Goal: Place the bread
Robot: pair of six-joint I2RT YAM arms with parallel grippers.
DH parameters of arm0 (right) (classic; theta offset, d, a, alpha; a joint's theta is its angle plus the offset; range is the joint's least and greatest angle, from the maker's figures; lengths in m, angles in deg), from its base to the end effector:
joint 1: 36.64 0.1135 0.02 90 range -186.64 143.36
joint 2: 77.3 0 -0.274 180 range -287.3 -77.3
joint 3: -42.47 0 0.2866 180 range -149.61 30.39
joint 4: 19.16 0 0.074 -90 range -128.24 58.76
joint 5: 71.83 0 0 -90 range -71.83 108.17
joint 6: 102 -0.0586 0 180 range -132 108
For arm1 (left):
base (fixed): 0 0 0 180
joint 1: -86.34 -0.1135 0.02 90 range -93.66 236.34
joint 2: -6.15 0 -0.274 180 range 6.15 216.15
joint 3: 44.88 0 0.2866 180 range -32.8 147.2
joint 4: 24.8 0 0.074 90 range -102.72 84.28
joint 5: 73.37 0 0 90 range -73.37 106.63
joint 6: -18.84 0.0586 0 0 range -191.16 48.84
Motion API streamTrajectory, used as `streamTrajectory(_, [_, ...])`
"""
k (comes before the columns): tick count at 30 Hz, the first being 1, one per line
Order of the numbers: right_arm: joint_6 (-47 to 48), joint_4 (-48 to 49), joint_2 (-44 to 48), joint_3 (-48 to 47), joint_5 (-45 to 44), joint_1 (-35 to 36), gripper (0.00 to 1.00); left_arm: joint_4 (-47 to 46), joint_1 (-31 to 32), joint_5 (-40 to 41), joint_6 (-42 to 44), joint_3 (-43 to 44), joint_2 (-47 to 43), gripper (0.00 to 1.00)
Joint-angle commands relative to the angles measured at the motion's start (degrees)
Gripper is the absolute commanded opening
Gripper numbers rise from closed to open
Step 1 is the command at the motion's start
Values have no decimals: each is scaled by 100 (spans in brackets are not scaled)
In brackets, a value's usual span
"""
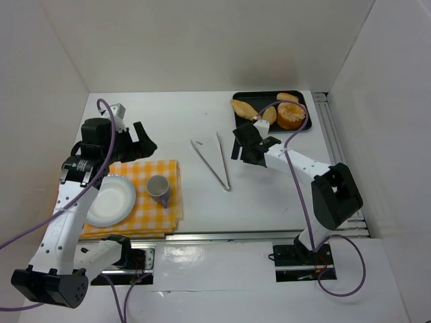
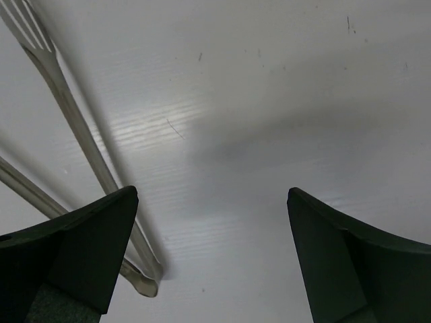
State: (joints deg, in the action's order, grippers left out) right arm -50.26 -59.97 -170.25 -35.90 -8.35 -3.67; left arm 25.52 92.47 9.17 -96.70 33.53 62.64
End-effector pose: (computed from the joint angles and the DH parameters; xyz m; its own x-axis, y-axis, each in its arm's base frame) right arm 0.3358 0.1866 0.2109 -0.7120 0.1986 -0.6736 0.2123 0.9752 0.0632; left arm 0.2486 -0.0343 0.3861 -0.5213 -0.3740 -0.7671 -0.0059 0.9004 -0.4350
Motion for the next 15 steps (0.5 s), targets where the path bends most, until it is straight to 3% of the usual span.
streamTrajectory(1, [-33,228,408,220,-55,34,99,-18,-24,139,40,74,20,100])
streamTrajectory(7, [669,412,462,343,515,139,99,-18,-24,254,-74,21,-32,100])
streamTrajectory(8, [1106,490,531,344,978,270,99,-18,-24,254,-126,-31,-33,100])
streamTrajectory(15, [2023,886,848,801,1922,1096,99,-18,-24,254,-179,-32,-33,100])
